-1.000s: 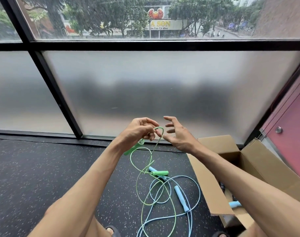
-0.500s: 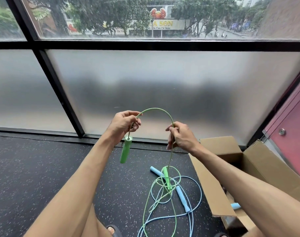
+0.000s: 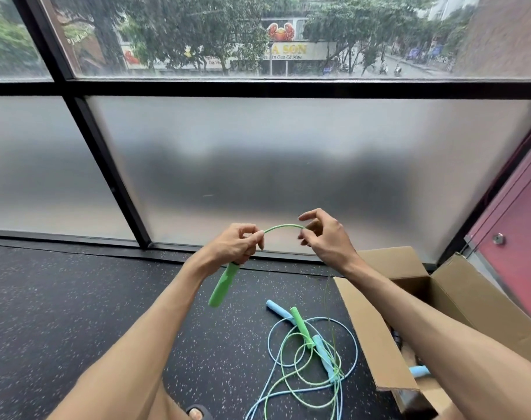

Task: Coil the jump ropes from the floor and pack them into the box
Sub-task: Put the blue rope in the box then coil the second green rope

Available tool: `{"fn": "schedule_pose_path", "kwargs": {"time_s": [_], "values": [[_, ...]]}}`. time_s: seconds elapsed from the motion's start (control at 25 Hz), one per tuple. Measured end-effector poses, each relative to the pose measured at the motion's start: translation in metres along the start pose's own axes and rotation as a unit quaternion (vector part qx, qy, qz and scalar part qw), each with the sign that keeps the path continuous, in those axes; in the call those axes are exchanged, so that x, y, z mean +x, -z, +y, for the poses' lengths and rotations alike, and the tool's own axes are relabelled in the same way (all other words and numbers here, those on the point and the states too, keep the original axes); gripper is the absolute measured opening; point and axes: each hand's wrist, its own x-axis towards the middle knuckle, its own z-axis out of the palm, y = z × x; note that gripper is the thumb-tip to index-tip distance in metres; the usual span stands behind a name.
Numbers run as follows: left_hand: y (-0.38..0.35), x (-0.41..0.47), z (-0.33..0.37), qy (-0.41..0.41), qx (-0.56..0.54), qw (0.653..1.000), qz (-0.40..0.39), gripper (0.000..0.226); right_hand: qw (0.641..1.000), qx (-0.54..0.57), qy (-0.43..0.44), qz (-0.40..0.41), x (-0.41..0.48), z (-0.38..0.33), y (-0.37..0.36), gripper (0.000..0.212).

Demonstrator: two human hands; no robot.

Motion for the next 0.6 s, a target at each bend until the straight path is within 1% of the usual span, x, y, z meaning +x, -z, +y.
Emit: {"fn": "schedule_pose_path", "kwargs": {"time_s": [0.08, 0.12, 0.2, 0.28, 0.36, 0.4, 0.48, 0.6], "values": [[-0.007, -0.001, 0.003, -0.006, -0.008, 1.000, -0.022, 0.031, 0.998, -0.017, 0.027, -0.047, -0.005, -0.005, -0.007, 0.010], [-0.009, -0.001, 0.004, -0.001, -0.015, 0.999, -0.032, 0.031, 0.998, -0.023, 0.035, -0.053, -0.005, -0.006, -0.009, 0.010], [-0.008, -0.002, 0.006, 0.023, -0.043, 0.997, -0.064, 0.033, 0.998, -0.026, 0.040, -0.036, -0.004, -0.008, -0.008, 0.012], [-0.006, -0.004, 0.010, 0.031, -0.115, 0.986, -0.114, 0.032, 0.999, -0.027, 0.037, -0.015, -0.005, -0.008, -0.006, 0.014], [-0.005, -0.006, 0.016, 0.003, -0.225, 0.965, -0.136, 0.025, 0.999, -0.021, 0.012, -0.022, -0.006, -0.008, -0.007, 0.015], [-0.005, -0.006, 0.019, -0.020, -0.279, 0.951, -0.129, 0.021, 0.999, -0.010, -0.012, -0.041, -0.007, -0.007, -0.010, 0.014], [-0.005, -0.006, 0.025, -0.063, -0.364, 0.925, -0.088, 0.017, 0.992, 0.018, -0.069, -0.100, -0.010, -0.005, -0.014, 0.012], [-0.004, 0.000, 0.028, -0.116, -0.438, 0.891, 0.029, 0.018, 0.974, 0.021, -0.127, -0.186, -0.017, -0.006, -0.016, 0.008]]}}
